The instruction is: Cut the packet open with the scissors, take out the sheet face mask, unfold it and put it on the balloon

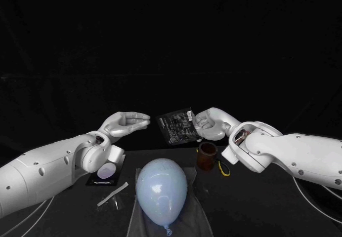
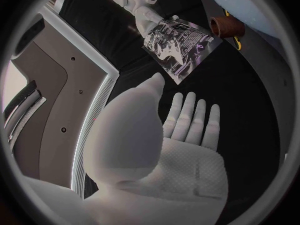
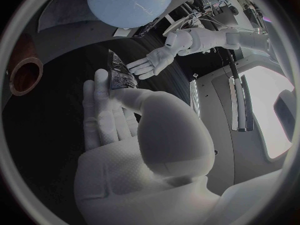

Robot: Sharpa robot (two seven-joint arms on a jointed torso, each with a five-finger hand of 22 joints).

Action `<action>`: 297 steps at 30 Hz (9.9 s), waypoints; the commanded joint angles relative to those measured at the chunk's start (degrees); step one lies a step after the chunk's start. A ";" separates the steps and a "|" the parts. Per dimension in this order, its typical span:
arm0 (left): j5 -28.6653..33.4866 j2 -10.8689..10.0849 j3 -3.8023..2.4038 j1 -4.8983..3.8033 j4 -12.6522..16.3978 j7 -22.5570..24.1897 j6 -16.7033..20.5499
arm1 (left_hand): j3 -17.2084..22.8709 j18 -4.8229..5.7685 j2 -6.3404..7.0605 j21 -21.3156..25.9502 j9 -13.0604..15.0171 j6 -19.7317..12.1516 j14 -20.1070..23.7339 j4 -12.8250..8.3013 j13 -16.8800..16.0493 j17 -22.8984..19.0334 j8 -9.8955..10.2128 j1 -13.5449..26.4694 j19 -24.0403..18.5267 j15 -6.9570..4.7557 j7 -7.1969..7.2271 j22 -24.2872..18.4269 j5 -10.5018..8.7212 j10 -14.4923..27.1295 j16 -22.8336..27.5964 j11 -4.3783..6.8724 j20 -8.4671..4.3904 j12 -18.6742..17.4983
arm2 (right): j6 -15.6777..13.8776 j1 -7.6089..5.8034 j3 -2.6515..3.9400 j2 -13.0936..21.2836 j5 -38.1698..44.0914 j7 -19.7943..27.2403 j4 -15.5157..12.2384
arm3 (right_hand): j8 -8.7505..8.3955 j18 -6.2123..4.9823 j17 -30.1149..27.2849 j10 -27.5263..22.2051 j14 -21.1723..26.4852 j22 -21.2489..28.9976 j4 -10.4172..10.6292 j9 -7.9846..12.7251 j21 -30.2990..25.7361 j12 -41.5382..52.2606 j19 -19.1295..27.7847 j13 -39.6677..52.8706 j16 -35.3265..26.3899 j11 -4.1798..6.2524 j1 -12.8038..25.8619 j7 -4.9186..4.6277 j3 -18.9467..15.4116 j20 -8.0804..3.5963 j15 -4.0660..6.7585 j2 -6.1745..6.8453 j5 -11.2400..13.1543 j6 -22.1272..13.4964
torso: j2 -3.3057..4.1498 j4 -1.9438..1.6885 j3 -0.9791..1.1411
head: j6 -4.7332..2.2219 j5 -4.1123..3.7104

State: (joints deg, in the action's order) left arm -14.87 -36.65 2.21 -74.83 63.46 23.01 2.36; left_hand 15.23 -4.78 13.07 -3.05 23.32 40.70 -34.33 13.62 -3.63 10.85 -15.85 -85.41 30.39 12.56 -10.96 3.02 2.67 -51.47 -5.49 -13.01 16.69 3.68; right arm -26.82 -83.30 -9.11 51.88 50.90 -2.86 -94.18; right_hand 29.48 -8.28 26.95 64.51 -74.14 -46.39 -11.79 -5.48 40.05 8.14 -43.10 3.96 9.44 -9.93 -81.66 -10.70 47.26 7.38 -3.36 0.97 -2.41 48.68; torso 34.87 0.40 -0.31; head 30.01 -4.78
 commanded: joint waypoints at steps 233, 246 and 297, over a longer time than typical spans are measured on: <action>-27.19 4.36 -0.28 -0.79 3.49 -2.82 3.69 | 1.56 -5.32 -11.02 -5.75 -0.39 15.79 -23.77 2.48 -0.25 7.32 -7.74 -12.19 17.00 -7.18 2.81 1.39 0.07 -20.58 -7.36 7.48 -0.25 2.63 | -18.00 -0.74 0.72 0.13 18.64 -1.81 -0.81 | 3.79 -2.12 13.11 16.86 -1.41 21.82 27.69 -6.34 -17.22 8.11 -22.26 11.87 19.65 9.51 -3.90 6.65 -21.02 -1.93 5.14 6.35 -0.37 10.87 | -0.03 0.03 0.01 | 1.49 -0.07; -26.45 4.48 -0.18 -0.79 2.31 -3.00 4.24 | 2.00 -5.32 -10.88 -5.75 -0.37 15.76 -23.80 2.45 -0.25 7.38 -7.80 -12.03 17.03 -7.17 2.80 1.39 0.07 -20.63 -7.29 7.47 -0.26 2.56 | -18.69 -2.71 1.23 0.28 9.19 0.66 -0.61 | 3.93 -2.10 13.21 16.73 -1.30 21.48 27.38 -6.45 -16.87 8.04 -22.23 12.03 19.67 9.46 -4.31 6.57 -20.84 -2.09 5.12 6.34 -0.37 10.59 | -0.02 0.00 0.00 | 1.30 -0.10; -10.05 -26.38 2.77 -0.56 11.02 -9.80 -13.77 | 8.50 -5.46 -7.89 -6.33 -0.06 15.73 -24.23 0.75 -0.30 8.31 -8.56 -8.81 17.61 -7.03 2.58 1.73 0.08 -21.20 -6.31 7.32 -0.43 1.61 | -11.44 5.96 0.44 5.65 7.37 4.62 1.03 | 4.09 -1.96 13.27 16.42 -0.95 20.93 26.90 -6.60 -16.39 7.82 -21.90 12.20 19.58 9.32 -4.72 6.38 -20.73 -2.15 5.04 6.39 -0.37 10.19 | -1.01 -0.24 -0.06 | 11.57 11.04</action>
State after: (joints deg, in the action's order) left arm -26.07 -62.89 4.96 -75.45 74.48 16.48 -1.51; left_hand 23.36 -9.67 5.02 -9.04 20.27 55.94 -58.05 14.38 -3.91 19.10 -24.09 -94.55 47.54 5.45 -8.40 4.69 2.62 -72.20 -12.11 -5.64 16.37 5.66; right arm -39.02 -77.37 -8.76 57.64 56.93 0.81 -93.35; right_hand 33.20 -9.21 40.16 81.16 -75.51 -25.36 15.46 -10.47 23.40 16.06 -65.17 16.08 28.74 -0.85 -85.66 -4.65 26.36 5.34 1.74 7.38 -2.40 58.98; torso 34.23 0.23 -0.31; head 40.54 4.54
